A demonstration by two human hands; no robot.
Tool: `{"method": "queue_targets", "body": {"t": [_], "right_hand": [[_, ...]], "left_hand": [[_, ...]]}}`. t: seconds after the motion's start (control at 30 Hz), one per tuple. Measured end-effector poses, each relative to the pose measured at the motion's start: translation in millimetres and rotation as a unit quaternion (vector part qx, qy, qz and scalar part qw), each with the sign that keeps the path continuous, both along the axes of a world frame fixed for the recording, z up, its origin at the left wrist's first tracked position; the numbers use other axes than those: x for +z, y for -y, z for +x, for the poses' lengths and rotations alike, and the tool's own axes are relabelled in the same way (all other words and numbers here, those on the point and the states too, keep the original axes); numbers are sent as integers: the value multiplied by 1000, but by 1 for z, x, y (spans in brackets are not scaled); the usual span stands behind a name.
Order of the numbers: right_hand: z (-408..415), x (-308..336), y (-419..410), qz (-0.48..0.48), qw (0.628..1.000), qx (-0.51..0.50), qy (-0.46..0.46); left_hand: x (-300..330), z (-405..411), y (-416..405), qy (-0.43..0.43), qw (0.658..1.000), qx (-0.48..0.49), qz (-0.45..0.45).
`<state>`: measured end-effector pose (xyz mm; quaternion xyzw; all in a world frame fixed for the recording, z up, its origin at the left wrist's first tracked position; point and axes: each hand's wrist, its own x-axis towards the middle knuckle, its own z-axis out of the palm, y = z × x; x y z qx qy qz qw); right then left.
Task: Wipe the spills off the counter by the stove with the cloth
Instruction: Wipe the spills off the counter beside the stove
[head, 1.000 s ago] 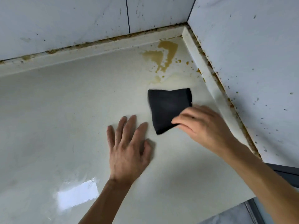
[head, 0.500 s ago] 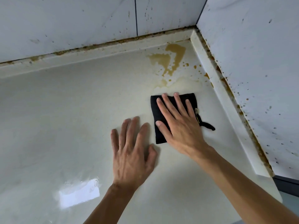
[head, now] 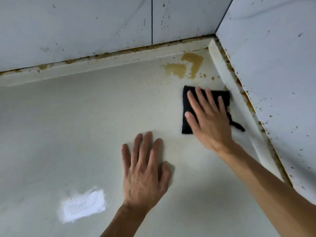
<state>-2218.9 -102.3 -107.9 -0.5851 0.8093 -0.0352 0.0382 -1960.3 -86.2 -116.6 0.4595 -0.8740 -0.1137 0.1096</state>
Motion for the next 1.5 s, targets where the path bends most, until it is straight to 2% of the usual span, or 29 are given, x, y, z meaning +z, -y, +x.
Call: {"method": "queue_targets", "body": {"t": [0.17, 0.23, 0.37, 0.57, 0.83, 1.0, 1.07, 1.33, 1.5], "right_hand": [[17, -1, -8, 20, 992, 126, 5], [-7, 3, 5, 19, 995, 102, -2], [-34, 10, 22, 41, 999, -12, 31], [-31, 6, -24, 40, 999, 20, 13], [-51, 11, 60, 36, 998, 9, 41], [-32, 3, -7, 24, 1000, 7, 11], [-35, 3, -10, 37, 999, 13, 15], [-22, 8, 93, 17, 997, -75, 31], [-10, 2, 42, 22, 996, 85, 6]], "left_hand": [[-1, 0, -1, 7, 1000, -3, 6], [-2, 0, 1, 11, 1000, -5, 4], [0, 0, 0, 14, 1000, -6, 11], [1, -1, 0, 11, 1000, -1, 21], [0, 0, 0, 13, 1000, -2, 17], [-3, 0, 0, 10, 1000, -2, 8], [-5, 1, -1, 13, 1000, -2, 10], [-2, -2, -1, 3, 1000, 3, 13], [-8, 0, -1, -5, 1000, 2, -6]]}}
